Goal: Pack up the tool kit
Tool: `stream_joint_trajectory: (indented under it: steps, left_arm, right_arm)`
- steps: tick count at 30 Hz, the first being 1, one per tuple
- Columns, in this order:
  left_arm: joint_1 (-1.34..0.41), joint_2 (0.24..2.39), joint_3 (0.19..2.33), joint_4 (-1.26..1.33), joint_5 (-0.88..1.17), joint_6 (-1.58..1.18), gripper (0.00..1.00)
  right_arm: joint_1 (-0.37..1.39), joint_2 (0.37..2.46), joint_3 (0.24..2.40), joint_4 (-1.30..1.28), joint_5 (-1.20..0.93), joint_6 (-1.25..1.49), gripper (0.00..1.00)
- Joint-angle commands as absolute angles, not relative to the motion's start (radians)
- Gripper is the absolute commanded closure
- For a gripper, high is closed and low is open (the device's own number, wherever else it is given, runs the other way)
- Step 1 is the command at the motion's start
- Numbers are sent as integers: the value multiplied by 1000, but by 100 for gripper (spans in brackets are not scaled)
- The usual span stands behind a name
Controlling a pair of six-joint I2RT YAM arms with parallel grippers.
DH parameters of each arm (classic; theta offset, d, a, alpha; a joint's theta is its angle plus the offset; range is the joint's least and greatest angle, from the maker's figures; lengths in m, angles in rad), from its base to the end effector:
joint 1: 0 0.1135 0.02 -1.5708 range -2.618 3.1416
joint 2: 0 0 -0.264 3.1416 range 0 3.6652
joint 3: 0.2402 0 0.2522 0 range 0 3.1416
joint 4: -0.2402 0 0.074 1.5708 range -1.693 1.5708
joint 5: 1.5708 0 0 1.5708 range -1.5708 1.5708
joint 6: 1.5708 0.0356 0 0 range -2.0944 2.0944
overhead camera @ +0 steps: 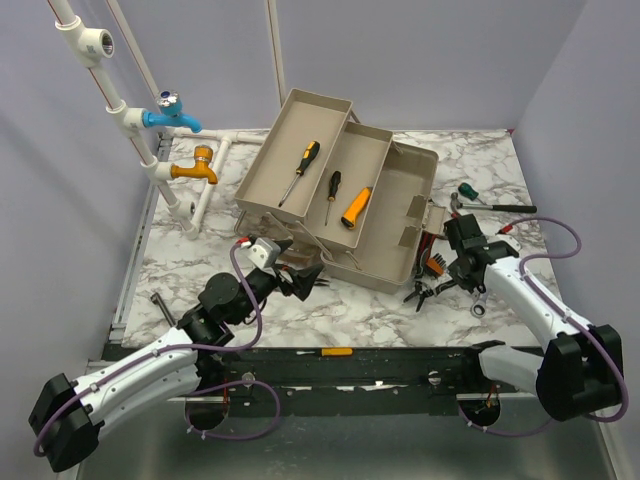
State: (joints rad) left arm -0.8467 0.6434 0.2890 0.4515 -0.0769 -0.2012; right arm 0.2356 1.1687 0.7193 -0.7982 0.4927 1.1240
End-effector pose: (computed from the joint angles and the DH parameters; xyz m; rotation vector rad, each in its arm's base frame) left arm 0.1136 -0.1243 0.2538 0.4219 1.4650 -0.7892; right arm 0.1953 0.0296 0.2042 1.2024 2.2806 -0.2398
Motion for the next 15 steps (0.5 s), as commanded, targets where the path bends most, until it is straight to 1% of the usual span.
stream_joint_trajectory:
  steps: [1,5,12,15]
  left_arm:
    - [-853,660,293,497,-32,-189,1]
    - [-853,664,293,499,-28,-189,1]
    - [-853,664,294,497,-14,-186,1]
    - [-853,665,296,494,-12,-184,1]
  right_arm:
    - [235,1137,726,-853,532,1120,99]
    - [235,1144,709,-846,501,1118,99]
    - [235,1135,720,-863,513,1095,99]
    - [234,1147,762,-943,558,1139,99]
